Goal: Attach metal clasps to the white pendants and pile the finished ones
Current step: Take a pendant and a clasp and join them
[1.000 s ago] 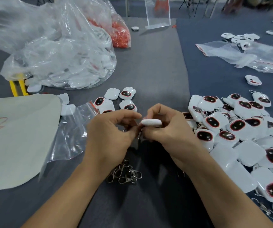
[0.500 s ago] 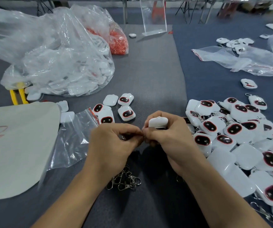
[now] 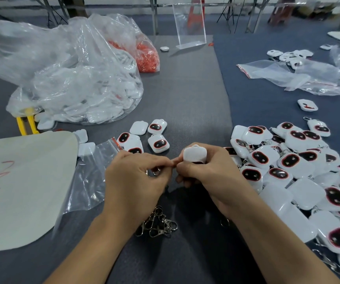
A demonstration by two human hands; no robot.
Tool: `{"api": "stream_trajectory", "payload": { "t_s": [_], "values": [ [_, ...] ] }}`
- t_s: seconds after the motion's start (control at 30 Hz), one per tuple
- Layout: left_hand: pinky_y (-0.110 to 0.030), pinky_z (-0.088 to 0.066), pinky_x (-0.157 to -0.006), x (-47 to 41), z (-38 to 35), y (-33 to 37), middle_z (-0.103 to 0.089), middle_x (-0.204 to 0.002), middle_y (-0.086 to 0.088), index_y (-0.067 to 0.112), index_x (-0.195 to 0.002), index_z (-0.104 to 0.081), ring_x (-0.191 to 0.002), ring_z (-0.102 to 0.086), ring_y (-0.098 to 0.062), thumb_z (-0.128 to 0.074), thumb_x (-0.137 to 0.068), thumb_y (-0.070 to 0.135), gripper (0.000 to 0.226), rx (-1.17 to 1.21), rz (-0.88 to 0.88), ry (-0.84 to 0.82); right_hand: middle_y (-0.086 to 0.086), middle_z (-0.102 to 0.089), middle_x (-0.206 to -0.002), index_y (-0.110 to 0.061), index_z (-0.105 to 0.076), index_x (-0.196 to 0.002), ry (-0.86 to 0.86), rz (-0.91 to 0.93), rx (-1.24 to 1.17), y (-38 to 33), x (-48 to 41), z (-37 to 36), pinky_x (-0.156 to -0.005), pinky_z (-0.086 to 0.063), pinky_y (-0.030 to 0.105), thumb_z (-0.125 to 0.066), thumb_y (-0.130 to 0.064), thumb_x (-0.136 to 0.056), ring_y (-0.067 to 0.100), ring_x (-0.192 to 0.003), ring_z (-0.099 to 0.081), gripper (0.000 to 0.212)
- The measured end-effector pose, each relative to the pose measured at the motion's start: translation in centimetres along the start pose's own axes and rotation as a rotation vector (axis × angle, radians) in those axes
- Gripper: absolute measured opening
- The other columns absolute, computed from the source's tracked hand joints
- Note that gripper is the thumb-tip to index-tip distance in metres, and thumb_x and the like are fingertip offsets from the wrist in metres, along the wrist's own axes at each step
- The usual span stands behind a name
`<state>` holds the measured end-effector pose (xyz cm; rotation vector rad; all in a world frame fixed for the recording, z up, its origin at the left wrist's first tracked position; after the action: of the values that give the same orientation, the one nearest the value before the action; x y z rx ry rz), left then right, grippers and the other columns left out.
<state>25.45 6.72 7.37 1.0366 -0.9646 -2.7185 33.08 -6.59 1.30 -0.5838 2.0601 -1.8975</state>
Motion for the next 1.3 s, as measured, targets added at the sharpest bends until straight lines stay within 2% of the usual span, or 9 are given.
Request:
{"api": "stream_trajectory", "payload": {
  "t_s": [0.1, 0.17, 0.3, 0.47, 0.67, 0.8, 0.97, 1.1, 1.3],
  "values": [
    [-0.009, -0.040, -0.071, -0.2, -0.4, -0.7, -0.065, -0.087, 0.038, 0.044, -0.096, -0.070, -0.079, -0.061, 0.011, -0.076, -0.074, 0.036, 0.024, 0.046, 0.052, -0.034, 0.007, -0.076, -0.077, -0.005, -0.070, -0.080, 0.092, 0.072, 0.160, -0.4, 0.2, 0.8, -0.062, -0.053, 0.031, -0.072, 0.010, -0.081, 0.016, -0.066, -0.064, 0.015],
    [-0.004, -0.041, -0.068, -0.3, -0.7, -1.2, -0.068, -0.079, 0.035, 0.047, -0.092, -0.069, -0.077, -0.065, 0.007, -0.077, -0.074, 0.036, 0.023, 0.117, 0.089, -0.056, 0.006, -0.071, -0.069, -0.014, -0.072, -0.075, 0.137, 0.141, 0.319, -0.9, 0.3, 0.8, -0.061, -0.050, 0.035, -0.078, 0.001, -0.080, 0.013, -0.063, -0.059, 0.017],
    [-0.004, -0.044, -0.067, -0.2, -1.4, -1.4, -0.071, -0.079, 0.030, 0.046, -0.087, -0.072, -0.076, -0.068, 0.005, -0.078, -0.079, 0.026, 0.022, 0.239, 0.096, -0.093, 0.000, -0.065, -0.062, -0.022, -0.072, -0.070, 0.139, 0.238, 0.439, -1.6, 0.5, 0.3, -0.055, -0.046, 0.030, -0.078, -0.012, -0.082, 0.007, -0.058, -0.055, 0.017],
    [-0.008, -0.043, -0.064, -0.3, -1.8, -1.7, -0.071, -0.073, 0.021, 0.040, -0.083, -0.074, -0.069, -0.065, -0.001, -0.072, -0.082, 0.032, 0.008, 0.260, 0.119, -0.138, -0.002, -0.066, -0.061, -0.024, -0.075, -0.072, 0.170, 0.282, 0.403, -2.1, 0.8, 0.7, -0.053, -0.050, 0.036, -0.073, -0.022, -0.081, 0.019, -0.057, -0.062, 0.009],
    [-0.005, -0.041, -0.060, -0.4, -1.8, -1.6, -0.071, -0.069, 0.020, 0.035, -0.076, -0.077, -0.062, -0.062, 0.003, -0.079, -0.078, 0.019, 0.016, 0.356, 0.156, -0.132, 0.005, -0.063, -0.062, -0.016, -0.071, -0.069, 0.122, 0.293, 0.349, -2.1, 0.6, 0.4, -0.051, -0.042, 0.030, -0.072, -0.017, -0.077, 0.008, -0.056, -0.051, 0.008],
    [-0.014, -0.048, -0.056, -0.1, -2.8, -3.0, -0.074, -0.067, 0.010, 0.034, -0.076, -0.079, -0.058, -0.063, 0.000, -0.080, -0.073, 0.020, 0.014, 0.536, 0.305, -0.162, 0.002, -0.066, -0.063, -0.017, -0.070, -0.067, 0.146, 0.323, 0.359, -2.4, 0.8, 0.5, -0.055, -0.046, 0.033, -0.070, -0.016, -0.075, 0.009, -0.059, -0.056, 0.008],
    [-0.015, -0.049, -0.059, -0.1, -3.9, -3.0, -0.075, -0.069, 0.007, 0.037, -0.076, -0.080, -0.061, -0.065, -0.002, -0.078, -0.072, 0.020, 0.018, 0.574, 0.297, -0.258, -0.002, -0.068, -0.065, -0.018, -0.072, -0.070, 0.190, 0.344, 0.357, -2.6, 0.8, 1.1, -0.058, -0.048, 0.027, -0.069, -0.011, -0.078, 0.007, -0.061, -0.059, 0.011],
    [-0.012, -0.044, -0.055, -0.2, -3.8, -2.5, -0.073, -0.065, 0.009, 0.036, -0.075, -0.080, -0.056, -0.061, 0.001, -0.077, -0.070, 0.024, 0.013, 0.585, 0.241, -0.282, -0.002, -0.068, -0.066, -0.015, -0.071, -0.069, 0.123, 0.343, 0.347, -2.6, 0.7, 0.6, -0.059, -0.048, 0.024, -0.066, -0.004, -0.078, 0.006, -0.063, -0.059, 0.015],
    [-0.014, -0.033, -0.046, 0.1, -4.3, -3.0, -0.061, -0.049, 0.010, 0.034, -0.069, -0.080, -0.045, -0.042, -0.002, -0.076, -0.063, 0.029, 0.008, 0.541, 0.291, -0.351, -0.004, -0.063, -0.063, -0.011, -0.070, -0.070, -0.027, 0.276, 0.303, -2.0, 0.3, -0.2, -0.057, -0.042, 0.023, -0.064, 0.000, -0.078, 0.005, -0.060, -0.052, 0.014]
  ]
}}
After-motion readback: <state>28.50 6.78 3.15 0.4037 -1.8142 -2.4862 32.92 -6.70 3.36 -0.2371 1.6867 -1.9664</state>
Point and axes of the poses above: each hand's wrist, its own x-axis away from the middle knuckle, its own z-axis out of the back of the hand, y = z × x, the point moved 10 cm from there along -x, towards the middle knuckle
